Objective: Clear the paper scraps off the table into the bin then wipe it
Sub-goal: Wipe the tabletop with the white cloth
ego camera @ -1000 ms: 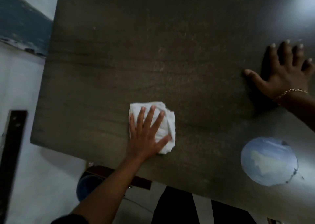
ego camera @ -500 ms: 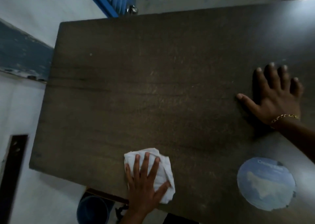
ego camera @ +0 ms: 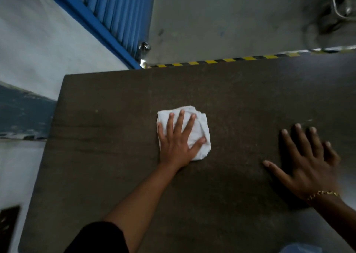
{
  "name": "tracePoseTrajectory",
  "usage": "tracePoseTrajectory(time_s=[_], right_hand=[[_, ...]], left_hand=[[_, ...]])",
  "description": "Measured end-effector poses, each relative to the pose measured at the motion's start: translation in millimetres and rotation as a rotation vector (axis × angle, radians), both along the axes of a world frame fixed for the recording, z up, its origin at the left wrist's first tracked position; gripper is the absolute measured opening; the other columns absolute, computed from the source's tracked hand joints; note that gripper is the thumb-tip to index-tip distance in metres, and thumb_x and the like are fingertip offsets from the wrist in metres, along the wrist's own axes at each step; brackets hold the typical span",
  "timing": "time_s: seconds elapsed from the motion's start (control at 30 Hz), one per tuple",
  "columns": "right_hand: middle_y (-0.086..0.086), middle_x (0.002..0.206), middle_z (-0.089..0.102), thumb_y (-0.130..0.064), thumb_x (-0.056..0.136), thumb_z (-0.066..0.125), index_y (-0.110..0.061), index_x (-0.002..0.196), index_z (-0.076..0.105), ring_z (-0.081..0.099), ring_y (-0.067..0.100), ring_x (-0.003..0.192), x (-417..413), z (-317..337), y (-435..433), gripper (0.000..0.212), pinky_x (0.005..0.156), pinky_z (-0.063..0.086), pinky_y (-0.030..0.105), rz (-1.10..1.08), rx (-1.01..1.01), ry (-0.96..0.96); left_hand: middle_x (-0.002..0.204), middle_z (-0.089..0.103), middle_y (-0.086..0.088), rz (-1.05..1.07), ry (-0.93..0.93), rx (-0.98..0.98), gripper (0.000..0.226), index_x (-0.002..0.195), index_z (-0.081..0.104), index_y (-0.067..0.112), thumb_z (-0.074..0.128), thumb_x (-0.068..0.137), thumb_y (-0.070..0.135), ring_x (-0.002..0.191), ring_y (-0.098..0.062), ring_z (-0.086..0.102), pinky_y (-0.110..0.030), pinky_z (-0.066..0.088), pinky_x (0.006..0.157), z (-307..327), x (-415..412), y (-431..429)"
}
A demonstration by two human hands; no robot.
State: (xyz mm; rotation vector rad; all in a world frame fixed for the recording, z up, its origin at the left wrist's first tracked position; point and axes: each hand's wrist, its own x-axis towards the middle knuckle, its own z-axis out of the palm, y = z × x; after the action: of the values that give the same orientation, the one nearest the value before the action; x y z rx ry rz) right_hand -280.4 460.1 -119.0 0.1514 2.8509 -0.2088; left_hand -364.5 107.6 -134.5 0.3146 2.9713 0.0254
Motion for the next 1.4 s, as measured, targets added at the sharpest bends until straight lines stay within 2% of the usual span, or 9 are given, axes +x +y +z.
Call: tracePoseTrajectory(time_s=[0.33, 0.53, 0.63, 0.8, 1.03, 1.17, 1.3, 1.33, 1.4], right_hand=[[0.004, 0.172, 0.008, -0.088, 0.083, 0.027, -0.027, 0.162, 0.021, 0.004, 0.03, 0.158, -3.7, -0.8, 0.3, 0.1, 0.12, 0.018, 0.057, 0.008, 0.008, 0.016], [0.003, 0.172, 0.001, -0.09, 0.083, 0.023, -0.029, 0.164, 0.013, -0.003, 0.028, 0.159, -3.0, 0.9, 0.5, 0.101, 0.123, 0.013, 0.056, 0.02, 0.001, 0.005], [0.002, 0.172, 0.0, -0.09, 0.083, 0.024, -0.031, 0.164, 0.01, -0.003, 0.028, 0.159, -2.0, 1.7, -0.2, 0.101, 0.123, 0.014, 0.056, 0.007, -0.011, 0.013], [0.0, 0.172, -0.003, -0.092, 0.082, 0.022, -0.035, 0.163, 0.007, -0.005, 0.027, 0.158, 1.8, 1.6, -2.8, 0.1, 0.124, 0.008, 0.056, -0.007, -0.052, 0.019], [0.002, 0.172, 0.001, -0.093, 0.083, 0.022, -0.034, 0.163, 0.007, -0.002, 0.029, 0.158, 8.8, 0.9, -2.8, 0.1, 0.123, 0.007, 0.057, 0.013, -0.047, 0.078], [0.003, 0.172, -0.004, -0.092, 0.083, 0.027, -0.033, 0.163, 0.003, -0.007, 0.033, 0.157, 7.3, 6.1, -1.6, 0.102, 0.123, 0.001, 0.061, 0.026, -0.072, -0.026], [0.01, 0.167, 0.022, -0.07, 0.091, 0.04, -0.023, 0.152, 0.04, 0.017, 0.035, 0.154, 49.6, 43.8, -42.2, 0.077, 0.122, 0.015, 0.062, 0.036, -0.216, -0.03], [0.01, 0.164, 0.028, -0.063, 0.094, 0.043, -0.023, 0.147, 0.046, 0.023, 0.033, 0.152, 79.0, 50.6, -62.9, 0.066, 0.121, 0.02, 0.061, 0.06, -0.286, -0.002], [0.006, 0.161, 0.036, -0.053, 0.098, 0.048, -0.026, 0.141, 0.051, 0.03, 0.028, 0.149, 151.9, 55.5, -103.3, 0.051, 0.118, 0.029, 0.058, 0.113, -0.455, 0.039]], left_hand=[[0.173, 0.005, 0.007, -0.025, 0.01, 0.041, 0.084, 0.162, 0.007, 0.046, 0.023, 0.089, 0.084, 0.16, -0.027, 0.003, -0.066, -0.001, 0.123, -4.1, -150.4, 31.0], [0.172, 0.012, 0.007, -0.007, 0.042, 0.04, 0.085, 0.162, 0.014, 0.045, 0.019, 0.087, 0.085, 0.159, -0.027, 0.008, -0.067, 0.003, 0.122, -3.7, -172.8, 43.7], [0.172, 0.013, 0.006, -0.015, 0.074, 0.058, 0.084, 0.162, 0.017, 0.044, 0.02, 0.088, 0.084, 0.159, -0.028, 0.009, -0.068, 0.004, 0.122, -5.1, -136.3, 50.7], [0.174, 0.004, 0.005, -0.061, 0.002, 0.078, 0.083, 0.163, 0.01, 0.044, 0.021, 0.09, 0.083, 0.16, -0.028, 0.002, -0.068, 0.003, 0.122, -1.5, -30.8, 61.1], [0.173, 0.014, 0.002, -0.04, 0.047, 0.063, 0.081, 0.162, 0.022, 0.039, 0.031, 0.093, 0.08, 0.16, -0.028, 0.011, -0.068, 0.009, 0.121, -2.3, 148.6, 60.8], [0.173, 0.011, 0.0, 0.005, -0.059, 0.075, 0.084, 0.163, 0.018, 0.038, 0.031, 0.092, 0.081, 0.16, -0.031, 0.008, -0.069, 0.004, 0.122, 1.5, 245.6, 66.6], [0.172, -0.015, 0.007, 0.063, -0.282, 0.163, 0.075, 0.162, -0.001, 0.045, 0.01, 0.094, 0.072, 0.159, -0.023, -0.015, -0.063, -0.006, 0.124, 21.0, 306.0, 62.4], [0.172, -0.016, 0.011, 0.084, -0.327, 0.193, 0.074, 0.162, -0.001, 0.046, 0.006, 0.092, 0.068, 0.159, -0.02, -0.016, -0.061, -0.003, 0.124, 28.4, 314.8, 60.4], [0.171, -0.001, 0.019, 0.159, -0.381, 0.35, 0.078, 0.161, 0.017, 0.046, 0.006, 0.085, 0.061, 0.159, -0.012, -0.004, -0.055, 0.007, 0.125, 40.5, 320.6, 52.9]])
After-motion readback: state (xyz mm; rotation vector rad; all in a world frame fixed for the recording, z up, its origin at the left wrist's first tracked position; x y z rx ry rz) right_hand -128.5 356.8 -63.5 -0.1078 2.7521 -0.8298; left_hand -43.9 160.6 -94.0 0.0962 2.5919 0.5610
